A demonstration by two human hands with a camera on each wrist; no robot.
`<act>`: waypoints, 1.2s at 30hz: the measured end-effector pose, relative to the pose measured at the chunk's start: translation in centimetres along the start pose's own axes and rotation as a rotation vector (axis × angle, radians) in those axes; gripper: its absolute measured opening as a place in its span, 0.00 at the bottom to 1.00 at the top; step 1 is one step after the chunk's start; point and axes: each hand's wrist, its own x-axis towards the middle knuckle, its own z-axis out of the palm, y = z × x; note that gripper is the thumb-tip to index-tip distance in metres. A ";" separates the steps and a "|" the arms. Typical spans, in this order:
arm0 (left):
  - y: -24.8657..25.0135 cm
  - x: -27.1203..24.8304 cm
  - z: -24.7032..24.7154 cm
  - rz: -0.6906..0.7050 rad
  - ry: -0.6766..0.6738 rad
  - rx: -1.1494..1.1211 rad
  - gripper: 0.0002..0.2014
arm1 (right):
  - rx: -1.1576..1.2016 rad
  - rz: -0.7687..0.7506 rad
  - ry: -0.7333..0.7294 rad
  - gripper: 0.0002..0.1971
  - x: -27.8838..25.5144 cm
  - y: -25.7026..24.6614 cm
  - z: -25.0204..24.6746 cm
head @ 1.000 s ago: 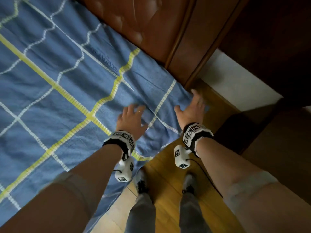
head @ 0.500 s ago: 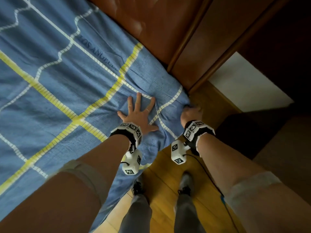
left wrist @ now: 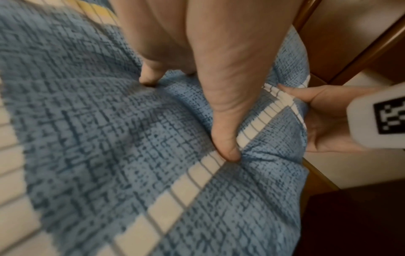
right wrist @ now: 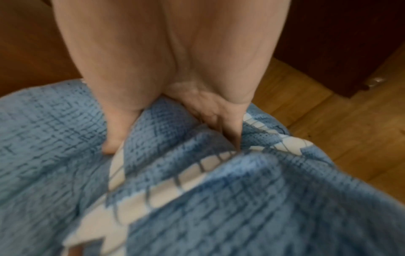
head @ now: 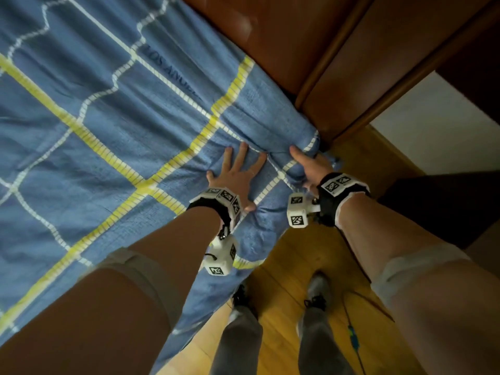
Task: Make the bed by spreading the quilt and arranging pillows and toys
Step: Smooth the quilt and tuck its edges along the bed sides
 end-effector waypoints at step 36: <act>-16.3 -31.5 24.0 -0.421 0.292 -0.688 0.54 | -0.214 0.271 -0.120 0.46 -26.8 16.5 13.4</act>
